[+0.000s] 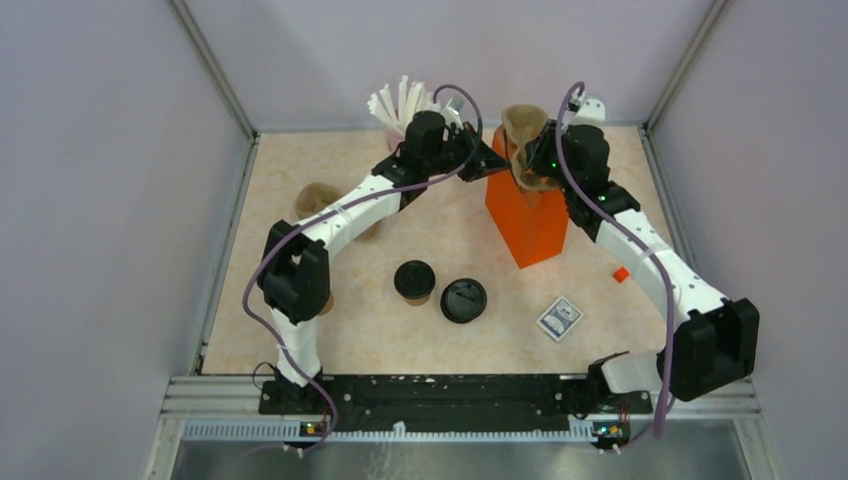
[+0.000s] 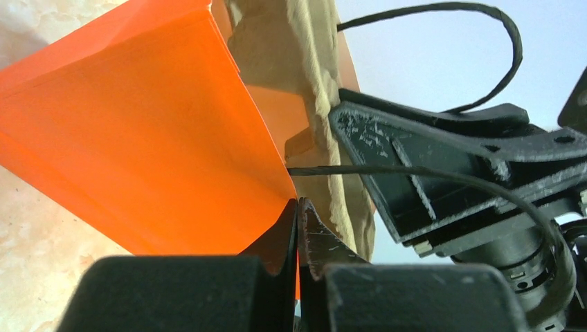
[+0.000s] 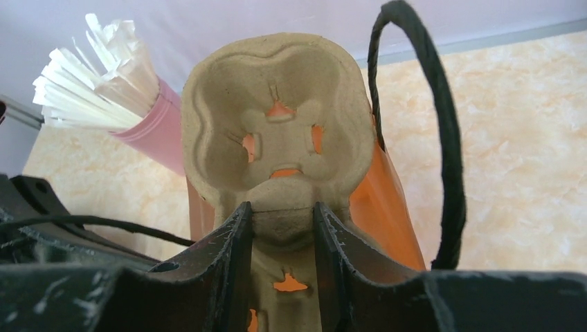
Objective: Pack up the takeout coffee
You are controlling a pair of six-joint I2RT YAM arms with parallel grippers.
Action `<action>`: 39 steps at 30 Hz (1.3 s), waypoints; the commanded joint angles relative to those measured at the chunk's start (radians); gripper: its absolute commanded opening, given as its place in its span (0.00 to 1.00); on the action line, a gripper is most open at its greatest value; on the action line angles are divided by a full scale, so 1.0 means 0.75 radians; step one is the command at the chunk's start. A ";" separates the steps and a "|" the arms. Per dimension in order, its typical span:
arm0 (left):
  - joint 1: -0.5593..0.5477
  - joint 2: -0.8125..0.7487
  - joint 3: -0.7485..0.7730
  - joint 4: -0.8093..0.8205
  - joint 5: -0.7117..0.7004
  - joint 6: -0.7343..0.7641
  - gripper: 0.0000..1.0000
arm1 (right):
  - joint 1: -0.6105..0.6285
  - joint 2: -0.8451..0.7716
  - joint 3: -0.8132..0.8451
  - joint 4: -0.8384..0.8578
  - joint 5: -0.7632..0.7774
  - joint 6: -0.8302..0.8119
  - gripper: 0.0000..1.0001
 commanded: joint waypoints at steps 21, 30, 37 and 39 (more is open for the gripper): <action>0.000 0.065 0.149 -0.007 0.020 0.012 0.07 | -0.033 -0.094 -0.181 -0.028 -0.099 -0.200 0.22; 0.026 0.012 0.221 -0.200 -0.078 0.142 0.37 | -0.031 -0.109 -0.200 -0.067 -0.143 -0.160 0.22; 0.100 0.102 0.376 -0.266 -0.060 0.163 0.52 | -0.033 -0.179 -0.192 -0.107 -0.156 -0.175 0.22; 0.104 0.140 0.450 -0.287 -0.028 0.161 0.52 | -0.033 -0.197 -0.170 -0.127 -0.143 -0.160 0.22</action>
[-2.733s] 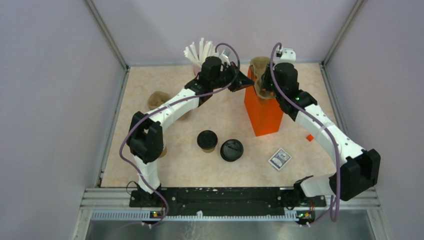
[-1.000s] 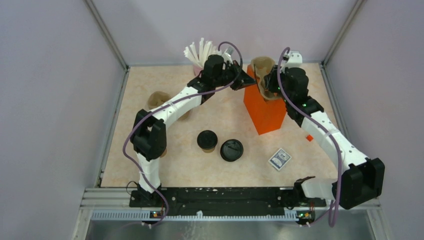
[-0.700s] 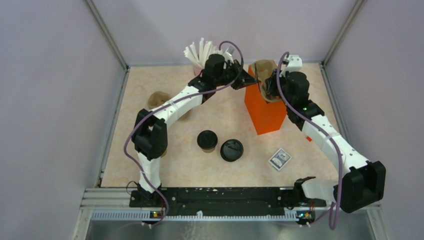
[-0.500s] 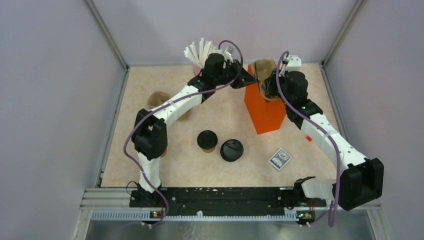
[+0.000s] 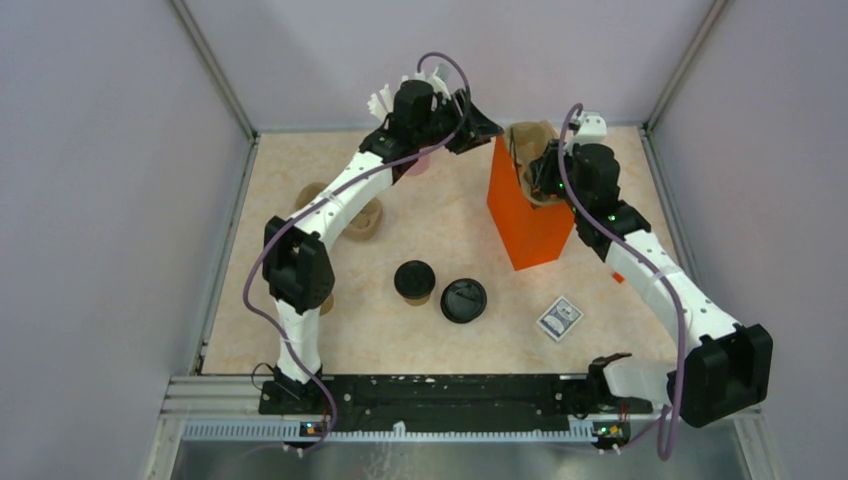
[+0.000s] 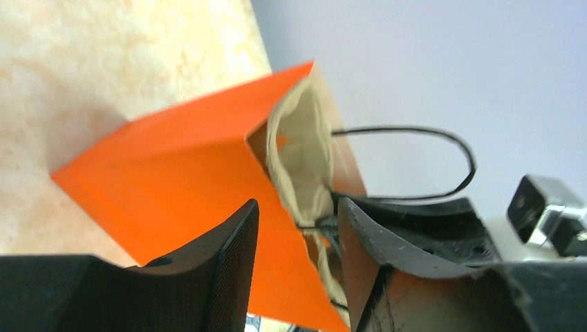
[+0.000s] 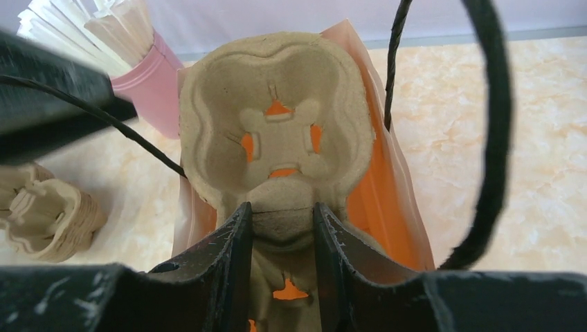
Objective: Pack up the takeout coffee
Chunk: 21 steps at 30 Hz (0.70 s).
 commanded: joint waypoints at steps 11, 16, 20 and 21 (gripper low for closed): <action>-0.011 -0.030 0.115 -0.197 0.175 0.144 0.54 | -0.014 -0.089 0.043 0.026 0.040 0.201 0.22; -0.038 -0.057 0.069 -0.227 0.185 0.152 0.61 | -0.014 -0.102 -0.013 0.131 0.088 0.232 0.22; -0.053 -0.086 0.011 -0.223 0.185 0.148 0.65 | -0.013 -0.076 -0.021 0.196 0.097 0.232 0.22; -0.058 -0.090 0.001 -0.219 0.185 0.146 0.65 | -0.013 -0.066 -0.011 0.190 0.103 0.235 0.22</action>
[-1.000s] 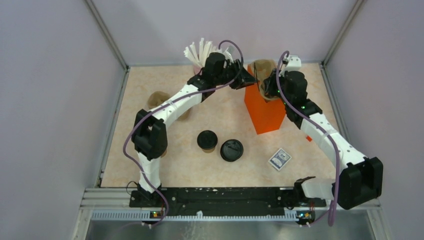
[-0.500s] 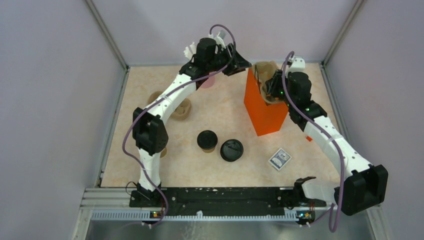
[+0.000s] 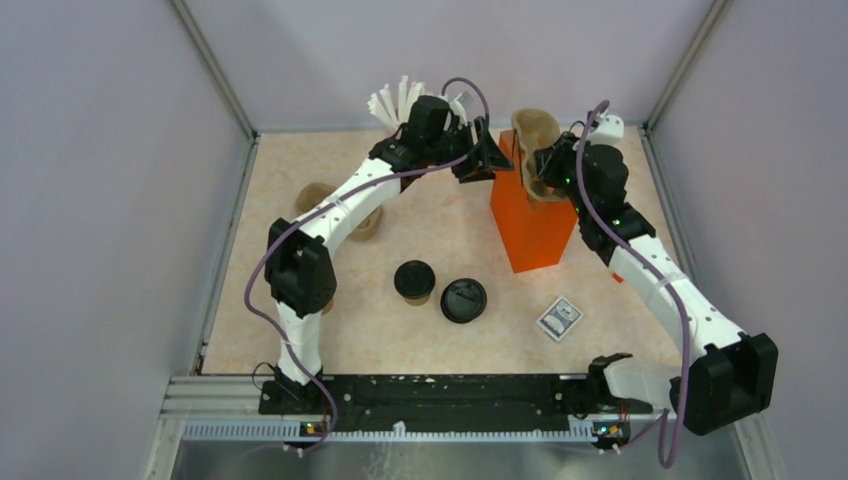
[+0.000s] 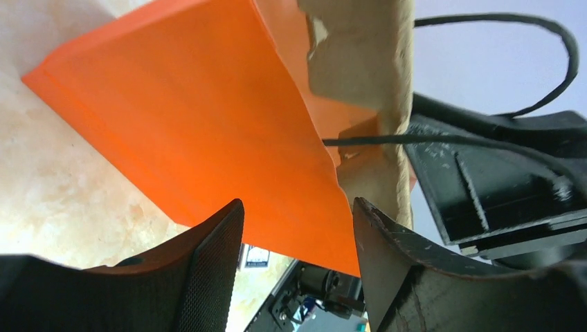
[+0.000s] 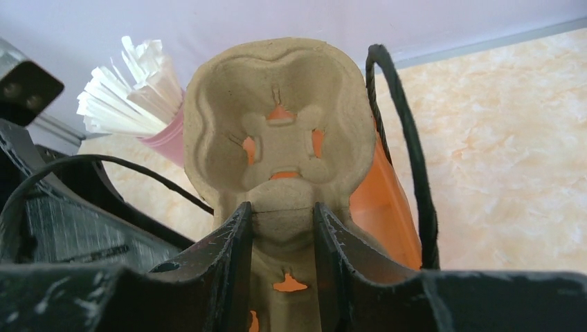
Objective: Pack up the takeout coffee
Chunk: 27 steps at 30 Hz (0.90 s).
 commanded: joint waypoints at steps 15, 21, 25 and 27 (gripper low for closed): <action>-0.032 -0.055 -0.001 0.033 0.098 -0.002 0.65 | -0.011 0.004 0.005 0.228 0.077 0.059 0.22; -0.030 -0.037 0.000 0.060 0.108 -0.029 0.65 | -0.010 -0.017 -0.157 0.411 0.106 -0.077 0.22; -0.018 -0.034 0.008 0.075 0.074 -0.033 0.66 | -0.011 -0.020 -0.195 0.433 0.080 -0.133 0.22; -0.008 -0.010 0.029 0.075 0.074 -0.041 0.66 | -0.010 -0.038 -0.200 0.419 0.055 -0.129 0.22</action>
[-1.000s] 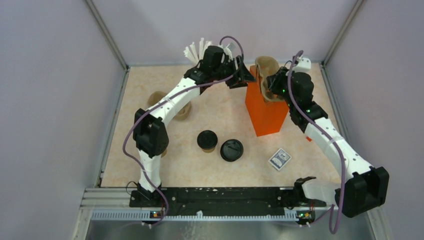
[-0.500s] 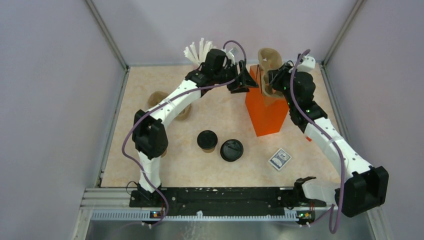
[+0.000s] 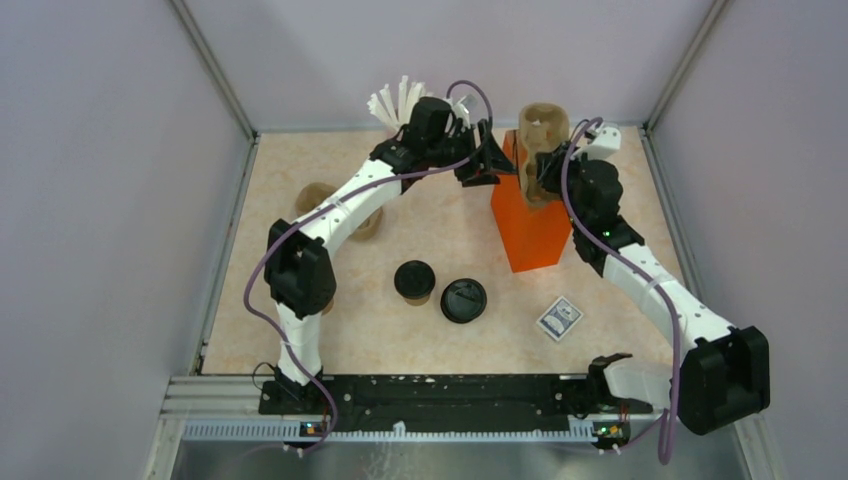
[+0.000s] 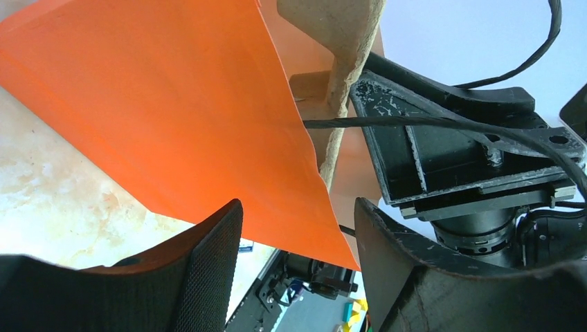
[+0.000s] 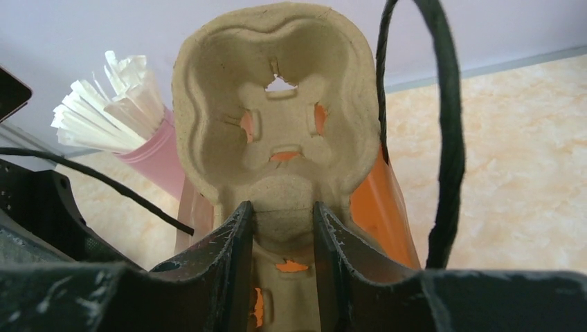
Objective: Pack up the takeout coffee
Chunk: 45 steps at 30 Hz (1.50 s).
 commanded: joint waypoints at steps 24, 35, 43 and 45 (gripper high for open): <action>0.096 0.268 0.389 0.091 -0.053 0.024 0.61 | -0.011 -0.055 0.201 -0.444 -0.129 -0.128 0.21; 0.100 0.219 0.372 0.126 -0.050 -0.002 0.58 | -0.011 -0.052 0.165 -0.567 -0.057 -0.053 0.20; 0.104 0.136 0.326 0.160 -0.052 -0.020 0.59 | -0.011 -0.005 0.216 -0.679 0.012 -0.019 0.20; 0.103 0.109 0.269 0.193 -0.048 -0.033 0.59 | -0.012 0.001 0.222 -0.721 0.029 0.011 0.20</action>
